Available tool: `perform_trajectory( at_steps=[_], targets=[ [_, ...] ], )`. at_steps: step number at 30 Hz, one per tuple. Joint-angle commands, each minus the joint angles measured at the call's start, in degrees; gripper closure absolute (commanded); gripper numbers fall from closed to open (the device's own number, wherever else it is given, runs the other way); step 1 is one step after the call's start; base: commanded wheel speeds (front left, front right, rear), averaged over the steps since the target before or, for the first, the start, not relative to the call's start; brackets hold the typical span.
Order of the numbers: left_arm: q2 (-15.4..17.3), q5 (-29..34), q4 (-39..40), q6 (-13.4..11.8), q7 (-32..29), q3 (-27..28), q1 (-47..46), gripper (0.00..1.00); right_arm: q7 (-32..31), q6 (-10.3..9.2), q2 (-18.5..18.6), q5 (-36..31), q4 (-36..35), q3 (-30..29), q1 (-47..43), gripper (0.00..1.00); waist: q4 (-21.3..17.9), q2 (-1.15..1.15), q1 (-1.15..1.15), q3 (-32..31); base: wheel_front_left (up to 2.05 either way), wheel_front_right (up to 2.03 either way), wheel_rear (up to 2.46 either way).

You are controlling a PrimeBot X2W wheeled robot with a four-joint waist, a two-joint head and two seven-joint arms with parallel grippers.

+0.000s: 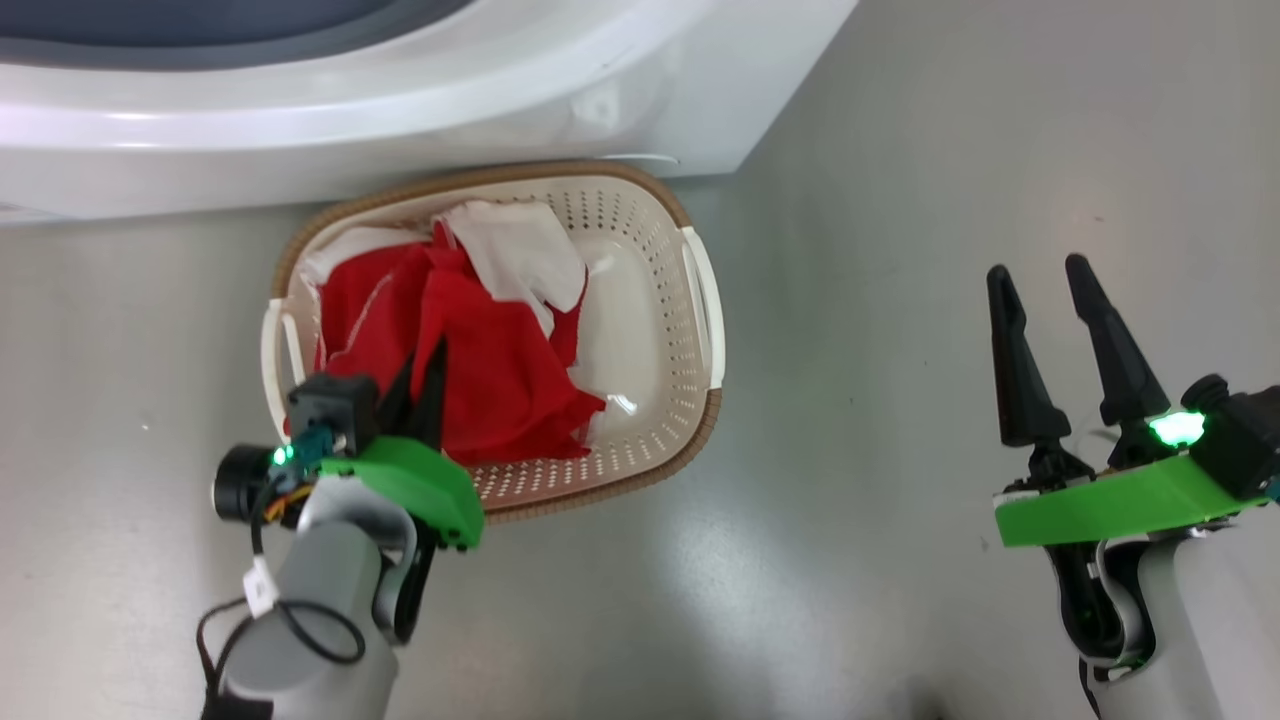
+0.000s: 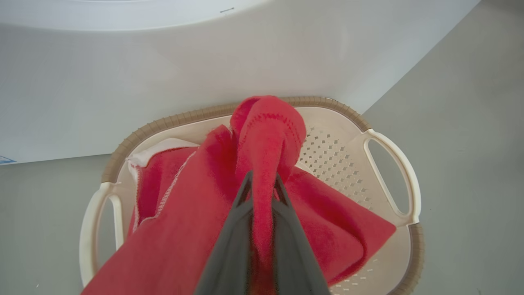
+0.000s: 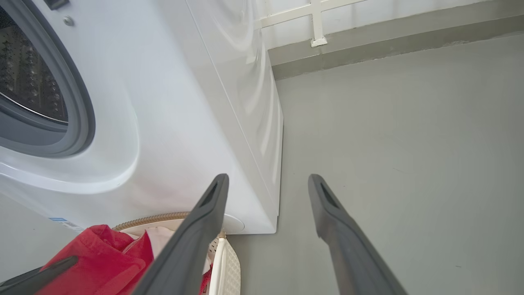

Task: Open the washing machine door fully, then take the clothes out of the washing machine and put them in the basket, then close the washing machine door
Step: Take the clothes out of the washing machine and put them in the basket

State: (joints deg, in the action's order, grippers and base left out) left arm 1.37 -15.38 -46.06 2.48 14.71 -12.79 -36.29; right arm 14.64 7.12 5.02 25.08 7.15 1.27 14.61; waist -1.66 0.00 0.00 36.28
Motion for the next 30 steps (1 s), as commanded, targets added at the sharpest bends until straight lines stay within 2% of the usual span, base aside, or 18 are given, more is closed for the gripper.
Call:
perform_trajectory(
  at_steps=[1, 4, 6, 9, 11, 21, 30],
  targets=[
    [1.5, -0.8, -0.4, -0.3, 0.3, 0.8, -1.4, 1.00, 0.4, 0.36, 0.0, -0.1, -1.6, 1.6, 0.5, 0.00, -0.8, 0.00, 0.00, 1.2, 0.00, 0.00, 0.00],
    [1.5, -0.9, -2.9, -0.7, 0.3, 0.5, -3.1, 0.99, 0.4, 0.36, -0.2, 0.0, -1.6, 1.5, 1.0, 0.00, -1.2, 0.00, 0.00, 2.1, 0.00, 0.00, 0.00],
    [1.5, -1.0, -3.9, -0.9, 0.3, 0.6, -4.0, 0.82, 0.4, 0.36, -0.4, 0.0, -1.6, 1.5, 1.3, 0.00, -1.4, 0.00, 0.00, 2.4, 0.00, 0.00, 0.00],
    [1.5, -0.9, -5.0, -1.0, 0.3, 0.8, -4.9, 0.44, 0.4, 0.36, -0.6, 0.0, -1.5, 1.5, 1.6, 0.00, -1.7, 0.00, 0.00, 2.7, 0.00, 0.00, 0.00],
    [1.5, -0.7, -5.3, -1.0, 0.3, 1.0, -5.2, 0.00, 0.4, 0.36, -0.8, 0.0, -1.4, 1.5, 1.7, 0.00, -1.9, 0.00, 0.00, 2.7, 0.00, 0.00, 0.00],
    [1.5, -0.5, -3.9, -0.8, 0.3, 2.8, -3.7, 0.00, 0.4, 0.36, -0.6, -0.1, -0.6, 1.7, 1.1, 0.00, -1.3, 0.00, 0.00, -0.2, 0.00, 0.00, 0.00],
    [1.5, 1.1, 1.6, -0.2, 0.3, 6.4, 0.9, 0.00, 0.4, 0.36, 0.3, -0.4, 0.2, 2.0, -0.4, 0.00, -0.8, 0.00, 0.00, -5.6, 0.00, 0.00, 0.00]
  ],
)
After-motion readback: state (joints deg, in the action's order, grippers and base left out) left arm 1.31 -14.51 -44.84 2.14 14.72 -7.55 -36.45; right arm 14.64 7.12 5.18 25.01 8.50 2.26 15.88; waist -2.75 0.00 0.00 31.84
